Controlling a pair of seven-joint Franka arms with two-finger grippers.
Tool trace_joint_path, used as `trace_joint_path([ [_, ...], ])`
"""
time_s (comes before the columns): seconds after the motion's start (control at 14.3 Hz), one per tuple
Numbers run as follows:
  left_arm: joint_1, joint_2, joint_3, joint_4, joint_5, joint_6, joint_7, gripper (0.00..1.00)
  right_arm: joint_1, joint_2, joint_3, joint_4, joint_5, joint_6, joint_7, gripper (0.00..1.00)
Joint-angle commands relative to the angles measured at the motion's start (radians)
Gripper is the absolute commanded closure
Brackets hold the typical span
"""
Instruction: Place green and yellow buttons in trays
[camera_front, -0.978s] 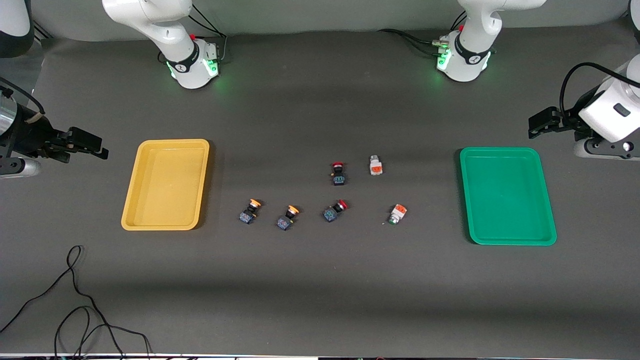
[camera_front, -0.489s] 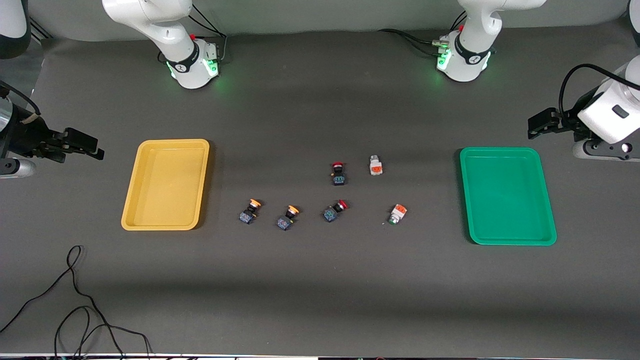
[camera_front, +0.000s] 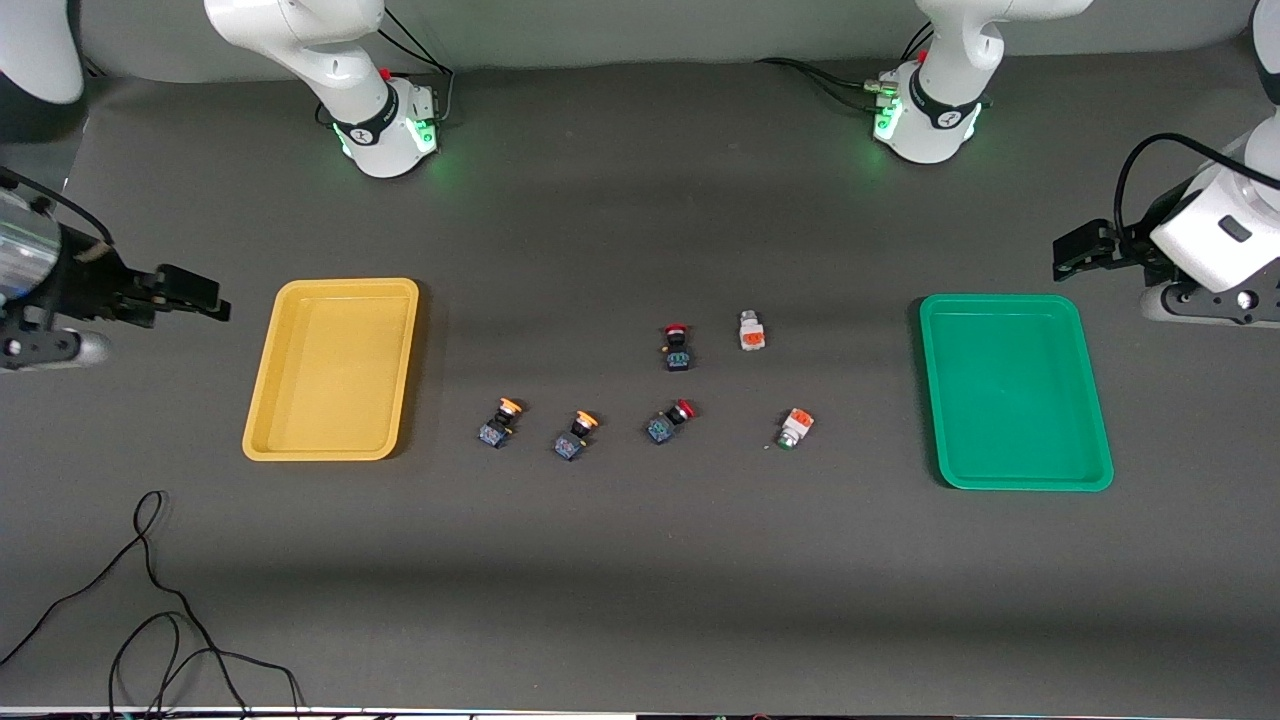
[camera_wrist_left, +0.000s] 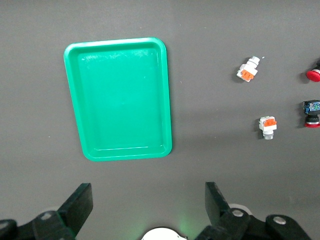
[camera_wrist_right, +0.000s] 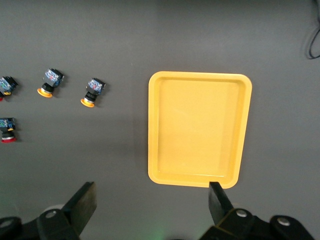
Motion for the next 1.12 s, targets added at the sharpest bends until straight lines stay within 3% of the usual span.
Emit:
trace_joint_path([
  [0.0,-0.023,-0.012,0.009,-0.049,-0.007,0.041,-0.001,0.00,0.051,0.055,0.000,-0.018,0.000,0.038,0.048,0.01],
  [0.14,-0.027,-0.006,0.003,-0.054,-0.013,0.049,-0.008,0.00,0.089,0.088,0.000,-0.077,0.033,0.121,0.104,0.03],
  [0.35,-0.058,-0.007,-0.014,-0.144,-0.026,0.125,-0.020,0.00,0.138,0.147,0.000,-0.194,0.135,0.317,0.167,0.03],
  [0.49,-0.101,-0.006,-0.014,-0.207,-0.072,0.191,-0.063,0.00,0.198,0.219,-0.001,-0.206,0.130,0.399,0.238,0.03],
  [1.05,-0.452,0.079,-0.015,-0.243,-0.079,0.386,-0.572,0.00,0.237,0.331,0.002,-0.369,0.133,0.738,0.307,0.03],
])
